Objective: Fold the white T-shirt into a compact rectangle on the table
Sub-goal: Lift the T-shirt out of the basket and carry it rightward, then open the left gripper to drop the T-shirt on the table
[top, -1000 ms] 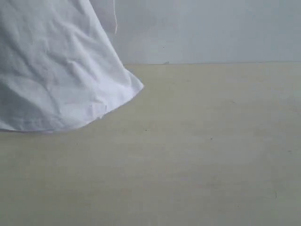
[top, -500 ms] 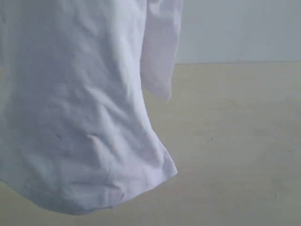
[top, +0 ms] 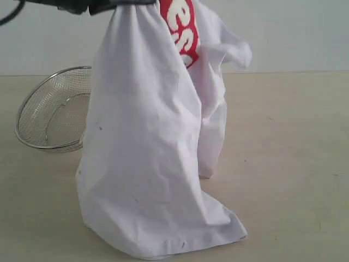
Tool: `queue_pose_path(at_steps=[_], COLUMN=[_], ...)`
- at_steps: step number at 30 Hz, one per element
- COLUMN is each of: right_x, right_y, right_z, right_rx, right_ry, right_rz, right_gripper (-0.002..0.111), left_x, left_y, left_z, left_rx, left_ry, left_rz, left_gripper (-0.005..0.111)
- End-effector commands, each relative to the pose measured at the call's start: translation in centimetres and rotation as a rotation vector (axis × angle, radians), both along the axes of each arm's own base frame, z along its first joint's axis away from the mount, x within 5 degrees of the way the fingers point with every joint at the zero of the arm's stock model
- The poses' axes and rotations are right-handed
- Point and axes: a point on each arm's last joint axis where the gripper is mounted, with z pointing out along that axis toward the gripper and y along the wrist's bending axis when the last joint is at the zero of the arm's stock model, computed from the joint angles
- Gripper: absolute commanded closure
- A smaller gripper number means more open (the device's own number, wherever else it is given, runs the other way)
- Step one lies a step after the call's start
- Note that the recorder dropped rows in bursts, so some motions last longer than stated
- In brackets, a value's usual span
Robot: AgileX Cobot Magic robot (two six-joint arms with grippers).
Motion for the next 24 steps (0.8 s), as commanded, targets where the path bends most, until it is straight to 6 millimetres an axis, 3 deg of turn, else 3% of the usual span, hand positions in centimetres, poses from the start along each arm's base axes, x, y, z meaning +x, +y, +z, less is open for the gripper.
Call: queue_pose_path(at_steps=[1,9,11,15,17,24], right_x=[-0.1,-0.1,-0.1,-0.1,-0.1,-0.1], right_y=[0.0,0.0,0.0,0.0,0.0,0.0], right_z=[0.1,0.1,0.1,0.1,0.1,0.1], right_rx=[-0.003,-0.003,-0.003,-0.003,-0.003,-0.003], right_ry=[-0.013,-0.013,-0.013,-0.013,-0.013,-0.013], right_rz=[-0.004,-0.004,-0.004,-0.004,-0.004,-0.004], right_gripper=[0.109,0.109,0.109,0.109,0.109,0.109], left_x=[1.6,3.9,4.0,4.0,4.0,4.2], left_y=[-0.7,-0.6,-0.6,-0.6,-0.6,0.1], left_z=[-2.4,-5.0,-5.2,-5.2,-5.2,-5.3], left_rx=[0.027,0.084,0.091,0.099,0.095,0.141], left_ry=[0.032,0.036,0.037,0.038,0.044,0.021], left_rz=[0.002,0.107,0.104,0.106,0.109,0.122], left_gripper=[0.102,0.1,0.091,0.048,0.038,0.044])
